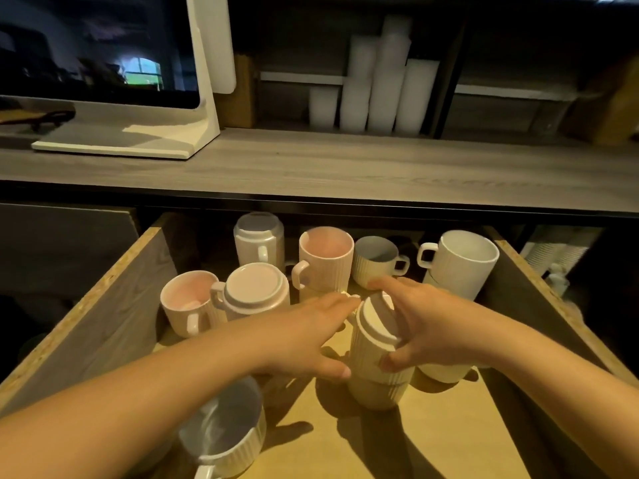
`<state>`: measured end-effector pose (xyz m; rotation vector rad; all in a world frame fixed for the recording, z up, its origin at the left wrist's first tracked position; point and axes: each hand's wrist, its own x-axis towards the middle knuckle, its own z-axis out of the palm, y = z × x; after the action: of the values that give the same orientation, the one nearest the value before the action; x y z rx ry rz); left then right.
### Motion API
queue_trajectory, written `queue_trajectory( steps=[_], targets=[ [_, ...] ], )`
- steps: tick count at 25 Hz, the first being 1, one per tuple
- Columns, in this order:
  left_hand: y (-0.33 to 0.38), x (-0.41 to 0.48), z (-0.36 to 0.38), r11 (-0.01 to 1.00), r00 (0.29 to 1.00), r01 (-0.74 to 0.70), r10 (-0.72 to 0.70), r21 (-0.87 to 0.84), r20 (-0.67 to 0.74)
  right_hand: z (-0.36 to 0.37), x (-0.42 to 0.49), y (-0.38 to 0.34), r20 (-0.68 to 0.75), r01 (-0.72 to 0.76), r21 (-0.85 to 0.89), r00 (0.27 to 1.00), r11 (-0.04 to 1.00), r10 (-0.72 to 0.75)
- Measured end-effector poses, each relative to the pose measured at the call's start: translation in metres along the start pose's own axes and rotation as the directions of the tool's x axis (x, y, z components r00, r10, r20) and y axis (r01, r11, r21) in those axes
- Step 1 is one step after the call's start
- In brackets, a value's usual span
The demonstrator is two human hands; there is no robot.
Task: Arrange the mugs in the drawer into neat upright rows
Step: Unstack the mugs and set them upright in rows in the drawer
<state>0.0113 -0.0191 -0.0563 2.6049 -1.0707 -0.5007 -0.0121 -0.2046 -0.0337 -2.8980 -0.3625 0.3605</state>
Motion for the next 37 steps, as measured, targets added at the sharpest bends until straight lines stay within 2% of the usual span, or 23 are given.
queue_trajectory(
  steps=[6, 10, 13, 16, 20, 23, 25, 28, 31, 33, 37],
  targets=[
    [-0.004, 0.001, 0.005, 0.997, 0.995, -0.036, 0.041, 0.061, -0.089, -0.007, -0.001, 0.009, -0.071, 0.031, 0.133, 0.997, 0.991, -0.021],
    [-0.005, 0.001, 0.002, 0.994, 0.975, -0.072, 0.088, 0.082, -0.206, -0.022, 0.0, 0.022, -0.115, 0.044, 0.396, 0.993, 0.917, 0.002],
    [-0.004, 0.0, -0.003, 0.986, 0.95, -0.131, 0.155, 0.105, -0.269, -0.028, -0.004, 0.027, -0.028, 0.038, 0.629, 0.999, 0.777, -0.026],
    [-0.002, 0.0, -0.006, 0.973, 0.929, -0.229, 0.228, 0.03, -0.293, -0.024, -0.005, 0.029, 0.101, -0.034, 0.728, 0.993, 0.684, -0.058],
    [-0.001, 0.002, -0.009, 0.964, 0.931, -0.237, 0.191, -0.118, -0.31, -0.018, -0.001, 0.026, 0.228, -0.101, 0.729, 0.969, 0.677, -0.1],
    [0.0, 0.0, -0.015, 0.974, 0.952, -0.216, 0.194, -0.071, -0.237, -0.014, 0.0, 0.022, 0.269, -0.102, 0.721, 0.953, 0.686, -0.141],
    [0.003, -0.003, -0.019, 0.983, 0.952, -0.177, 0.157, -0.056, -0.261, -0.016, -0.001, 0.018, 0.261, -0.1, 0.727, 0.955, 0.68, -0.139],
    [0.006, -0.007, -0.025, 0.988, 0.942, -0.108, 0.066, -0.11, -0.33, -0.023, -0.002, 0.018, 0.183, 0.004, 0.748, 0.96, 0.664, -0.212],
    [0.007, -0.007, -0.029, 0.982, 0.941, -0.043, -0.023, -0.186, -0.337, -0.029, -0.008, 0.02, 0.158, 0.097, 0.754, 0.933, 0.65, -0.323],
    [0.009, -0.009, -0.029, 0.973, 0.942, -0.014, -0.064, -0.228, -0.329, -0.029, -0.011, 0.021, 0.131, 0.155, 0.708, 0.93, 0.689, -0.344],
    [0.01, -0.015, -0.026, 0.949, 0.937, 0.049, -0.151, -0.311, -0.315, -0.03, -0.016, 0.002, -0.15, 0.311, 0.449, 0.95, 0.837, -0.273]
  ],
)
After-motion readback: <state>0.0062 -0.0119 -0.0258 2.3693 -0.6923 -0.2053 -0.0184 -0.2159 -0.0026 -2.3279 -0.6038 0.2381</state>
